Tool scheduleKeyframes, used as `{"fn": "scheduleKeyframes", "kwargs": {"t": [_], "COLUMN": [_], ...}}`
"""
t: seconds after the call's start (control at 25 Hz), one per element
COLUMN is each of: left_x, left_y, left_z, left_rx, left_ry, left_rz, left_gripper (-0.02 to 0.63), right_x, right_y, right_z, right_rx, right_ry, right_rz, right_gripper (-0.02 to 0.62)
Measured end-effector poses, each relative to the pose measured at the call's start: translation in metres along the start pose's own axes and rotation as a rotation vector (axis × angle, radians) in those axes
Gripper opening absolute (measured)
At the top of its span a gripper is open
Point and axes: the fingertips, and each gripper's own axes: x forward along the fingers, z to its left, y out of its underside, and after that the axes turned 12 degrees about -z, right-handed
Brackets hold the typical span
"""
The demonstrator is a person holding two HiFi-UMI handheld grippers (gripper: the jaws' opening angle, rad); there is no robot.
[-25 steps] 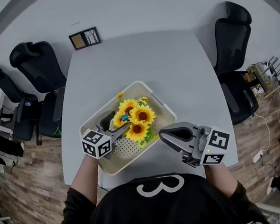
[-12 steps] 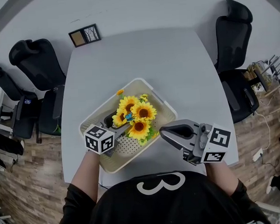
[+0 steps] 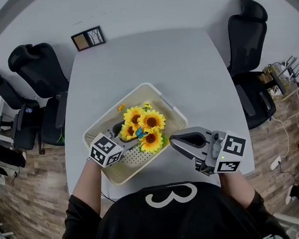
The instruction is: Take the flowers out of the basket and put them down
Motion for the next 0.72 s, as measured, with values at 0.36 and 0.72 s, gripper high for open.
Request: {"fn": "scheduleKeyframes", "kwargs": {"t": [0.36,0.72], "left_x": [0.016,0.014], "left_y": [0.005,0.003], "left_z": [-0.009,-0.012], "left_rx": [-0.038,-0.008], "left_ry": [0.039,0.019], "left_rz": [-0.021,-0.034], "left_gripper": [0.360,0.178], "right_x": [-0.001,-0.002], "right_y": [0.003,0.004], "right_z": [-0.001,-0.003], "right_rx": [0.007,0.009], "right_ry": [0.002,0.013], "right_rz": [0.006,0.000], "right_gripper": [0.008,0.008]}}
